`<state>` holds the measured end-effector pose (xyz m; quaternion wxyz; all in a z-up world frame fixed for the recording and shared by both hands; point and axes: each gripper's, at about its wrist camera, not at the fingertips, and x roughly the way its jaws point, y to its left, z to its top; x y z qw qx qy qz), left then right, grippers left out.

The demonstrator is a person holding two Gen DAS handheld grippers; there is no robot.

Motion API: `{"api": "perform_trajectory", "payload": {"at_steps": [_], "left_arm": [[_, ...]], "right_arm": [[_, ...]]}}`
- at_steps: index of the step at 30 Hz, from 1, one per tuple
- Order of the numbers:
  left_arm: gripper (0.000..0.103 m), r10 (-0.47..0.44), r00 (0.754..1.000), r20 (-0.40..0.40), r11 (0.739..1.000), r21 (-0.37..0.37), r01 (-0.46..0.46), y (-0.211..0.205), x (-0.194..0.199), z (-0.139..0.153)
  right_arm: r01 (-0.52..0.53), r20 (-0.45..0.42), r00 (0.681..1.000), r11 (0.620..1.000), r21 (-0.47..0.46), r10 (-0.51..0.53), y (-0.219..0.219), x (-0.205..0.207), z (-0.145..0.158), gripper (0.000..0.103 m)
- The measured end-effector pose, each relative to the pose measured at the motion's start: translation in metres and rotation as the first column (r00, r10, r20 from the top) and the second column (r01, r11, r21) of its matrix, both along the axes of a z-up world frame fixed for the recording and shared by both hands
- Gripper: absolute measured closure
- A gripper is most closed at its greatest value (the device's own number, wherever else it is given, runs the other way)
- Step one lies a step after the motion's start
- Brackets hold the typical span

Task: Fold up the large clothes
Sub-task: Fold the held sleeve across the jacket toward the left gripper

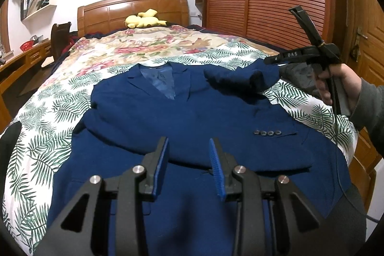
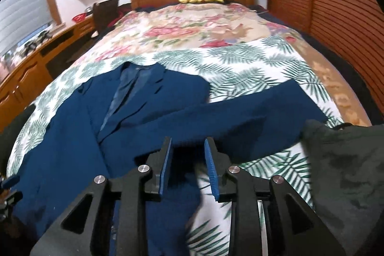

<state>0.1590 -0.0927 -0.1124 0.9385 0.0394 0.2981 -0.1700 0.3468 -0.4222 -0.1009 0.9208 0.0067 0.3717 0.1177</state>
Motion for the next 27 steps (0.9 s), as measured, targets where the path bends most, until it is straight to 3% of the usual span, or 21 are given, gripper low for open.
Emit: {"api": "perform_trajectory", "payload": {"at_steps": [3, 5, 7, 14, 22, 27], "left_arm": [[0.071, -0.002, 1.000, -0.002, 1.000, 0.003, 0.002, -0.002, 0.001, -0.001], [0.071, -0.003, 1.000, -0.004, 1.000, 0.003, 0.003, -0.003, 0.001, -0.001], [0.071, -0.006, 1.000, -0.005, 1.000, 0.005, 0.006, -0.004, 0.001, -0.001], [0.071, -0.015, 1.000, -0.005, 1.000, 0.008, 0.015, -0.007, 0.001, -0.002], [0.071, -0.016, 1.000, -0.010, 1.000, 0.003, 0.016, -0.006, 0.002, -0.003], [0.071, -0.019, 1.000, -0.016, 1.000, 0.006, 0.019, -0.008, 0.002, -0.004]], "right_arm": [[0.027, -0.015, 1.000, 0.999, 0.039, -0.027, -0.011, 0.009, -0.003, 0.069], [0.062, -0.032, 0.998, 0.995, 0.077, -0.059, -0.021, 0.016, -0.007, 0.050], [0.077, -0.076, 0.995, 0.985, 0.155, -0.066, -0.032, 0.026, -0.016, 0.047], [0.204, -0.217, 0.964, 0.950, 0.235, -0.153, -0.057, 0.048, -0.057, 0.046], [0.309, -0.264, 0.935, 0.912, 0.270, -0.239, -0.077, 0.057, -0.076, 0.045], [0.393, -0.304, 0.905, 0.857, 0.333, -0.297, -0.087, 0.073, -0.087, 0.045]]}}
